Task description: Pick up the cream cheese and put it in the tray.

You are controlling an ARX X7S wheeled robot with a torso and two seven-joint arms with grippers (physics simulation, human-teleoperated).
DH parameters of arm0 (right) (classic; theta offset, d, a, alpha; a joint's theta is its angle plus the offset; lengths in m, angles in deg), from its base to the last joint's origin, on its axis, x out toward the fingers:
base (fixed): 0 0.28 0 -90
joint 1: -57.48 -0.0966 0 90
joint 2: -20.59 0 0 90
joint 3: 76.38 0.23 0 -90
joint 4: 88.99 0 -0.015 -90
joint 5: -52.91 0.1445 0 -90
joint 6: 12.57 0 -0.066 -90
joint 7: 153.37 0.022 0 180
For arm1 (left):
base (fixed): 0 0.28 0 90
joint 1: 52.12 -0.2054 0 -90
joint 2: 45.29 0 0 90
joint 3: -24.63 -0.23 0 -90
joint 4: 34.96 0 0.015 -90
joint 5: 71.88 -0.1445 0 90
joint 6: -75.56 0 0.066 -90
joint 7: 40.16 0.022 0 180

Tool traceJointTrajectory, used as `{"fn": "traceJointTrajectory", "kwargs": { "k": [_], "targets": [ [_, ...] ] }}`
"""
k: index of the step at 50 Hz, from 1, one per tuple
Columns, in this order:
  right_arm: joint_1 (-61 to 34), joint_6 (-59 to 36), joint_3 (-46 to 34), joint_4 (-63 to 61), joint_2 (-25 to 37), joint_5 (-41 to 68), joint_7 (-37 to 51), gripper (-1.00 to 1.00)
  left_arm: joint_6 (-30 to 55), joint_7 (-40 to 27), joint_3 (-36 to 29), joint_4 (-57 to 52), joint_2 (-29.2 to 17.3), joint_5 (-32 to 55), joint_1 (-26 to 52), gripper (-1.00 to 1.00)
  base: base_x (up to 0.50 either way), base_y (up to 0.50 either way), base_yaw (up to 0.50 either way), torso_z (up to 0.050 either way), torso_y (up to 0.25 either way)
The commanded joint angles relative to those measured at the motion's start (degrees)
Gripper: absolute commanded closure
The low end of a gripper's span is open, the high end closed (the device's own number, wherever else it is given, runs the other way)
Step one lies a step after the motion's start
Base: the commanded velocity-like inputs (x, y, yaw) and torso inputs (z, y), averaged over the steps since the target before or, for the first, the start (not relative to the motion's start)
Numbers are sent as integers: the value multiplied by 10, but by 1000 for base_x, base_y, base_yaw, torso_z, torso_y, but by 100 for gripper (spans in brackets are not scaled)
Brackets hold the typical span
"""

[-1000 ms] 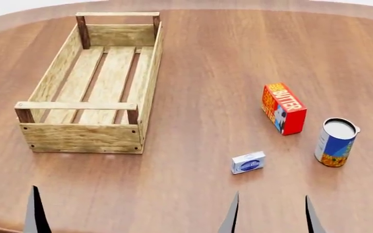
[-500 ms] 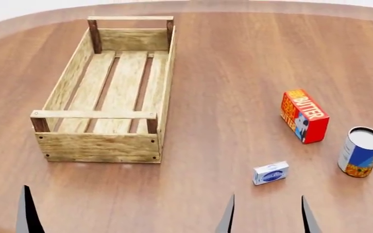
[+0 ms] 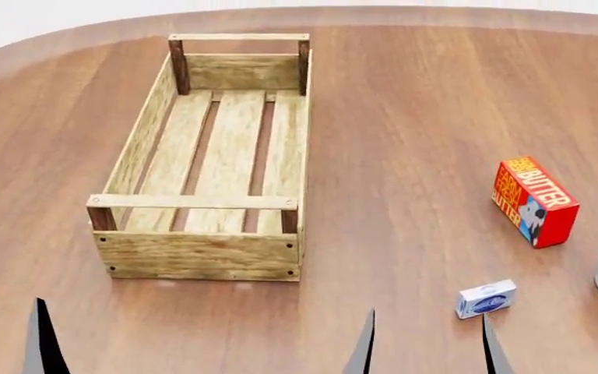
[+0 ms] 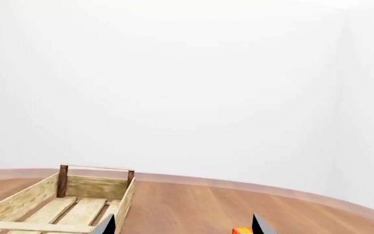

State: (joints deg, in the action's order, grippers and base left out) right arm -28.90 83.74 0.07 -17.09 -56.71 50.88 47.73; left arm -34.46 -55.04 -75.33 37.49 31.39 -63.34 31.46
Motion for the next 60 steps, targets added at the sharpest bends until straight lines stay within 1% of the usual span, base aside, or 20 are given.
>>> {"fn": "traceJointTrajectory", "kwargs": {
  "k": [1, 60],
  "targets": [
    [-1, -2, -3, -2, 3, 1, 4, -100, 0, -3, -3, -3, -3, 0, 0, -100, 113, 230, 0, 0, 0],
    [-7, 0, -15, 5, 15, 23, 16, -100, -12, -19, -13, 2, -15, 5, 0, -100, 116, 224, 0, 0, 0]
  ]
}}
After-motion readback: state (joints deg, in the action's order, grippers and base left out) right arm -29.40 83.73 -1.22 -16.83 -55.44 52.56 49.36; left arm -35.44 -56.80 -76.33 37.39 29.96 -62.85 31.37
